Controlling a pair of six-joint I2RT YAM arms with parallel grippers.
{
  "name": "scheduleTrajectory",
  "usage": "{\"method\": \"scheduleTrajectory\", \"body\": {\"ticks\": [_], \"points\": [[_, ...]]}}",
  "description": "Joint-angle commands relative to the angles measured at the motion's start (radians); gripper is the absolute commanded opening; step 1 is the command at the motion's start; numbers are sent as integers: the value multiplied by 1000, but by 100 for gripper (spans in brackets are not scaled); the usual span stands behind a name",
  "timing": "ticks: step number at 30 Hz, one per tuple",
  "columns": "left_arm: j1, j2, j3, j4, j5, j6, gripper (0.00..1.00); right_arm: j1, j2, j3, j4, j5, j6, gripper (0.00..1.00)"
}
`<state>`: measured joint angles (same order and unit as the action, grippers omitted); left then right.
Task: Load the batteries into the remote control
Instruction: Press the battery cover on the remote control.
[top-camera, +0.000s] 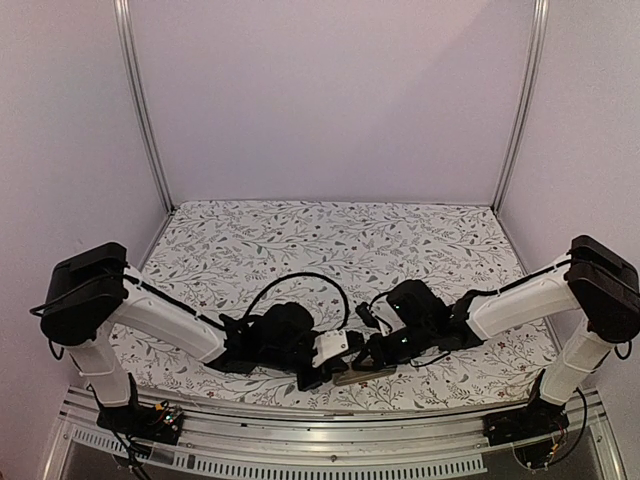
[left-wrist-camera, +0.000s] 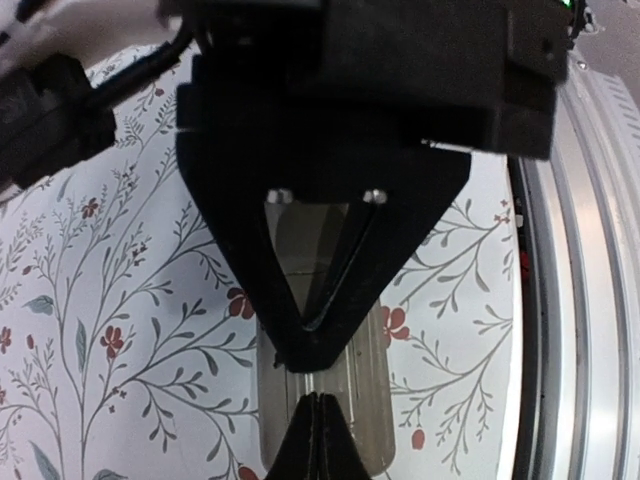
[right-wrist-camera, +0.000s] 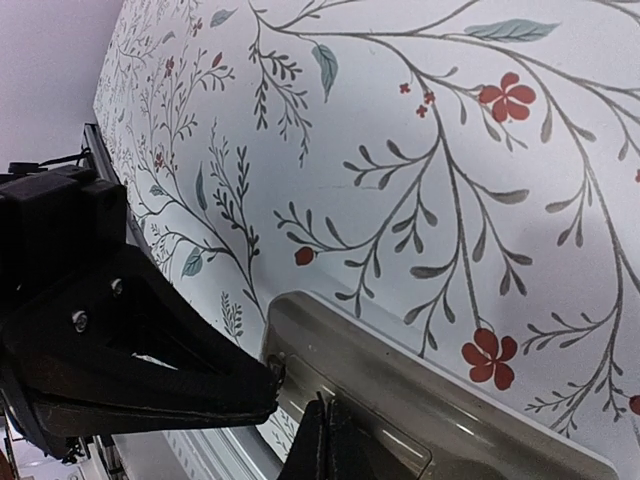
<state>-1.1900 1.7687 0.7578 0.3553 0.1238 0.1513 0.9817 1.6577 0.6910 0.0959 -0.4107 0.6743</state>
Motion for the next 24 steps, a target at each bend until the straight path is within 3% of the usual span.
{"method": "scheduleTrajectory", "body": {"ticks": [1,11,24], "points": [[-21,53,30,-73,11,37,0,7,67,-48,-196,54,19,0],[-48,105,102,-322,-47,112,0,6,36,12,-319,88,28,0],[-48,79,57,-317,-56,108,0,0,-8,95,-313,36,12,1]]}}
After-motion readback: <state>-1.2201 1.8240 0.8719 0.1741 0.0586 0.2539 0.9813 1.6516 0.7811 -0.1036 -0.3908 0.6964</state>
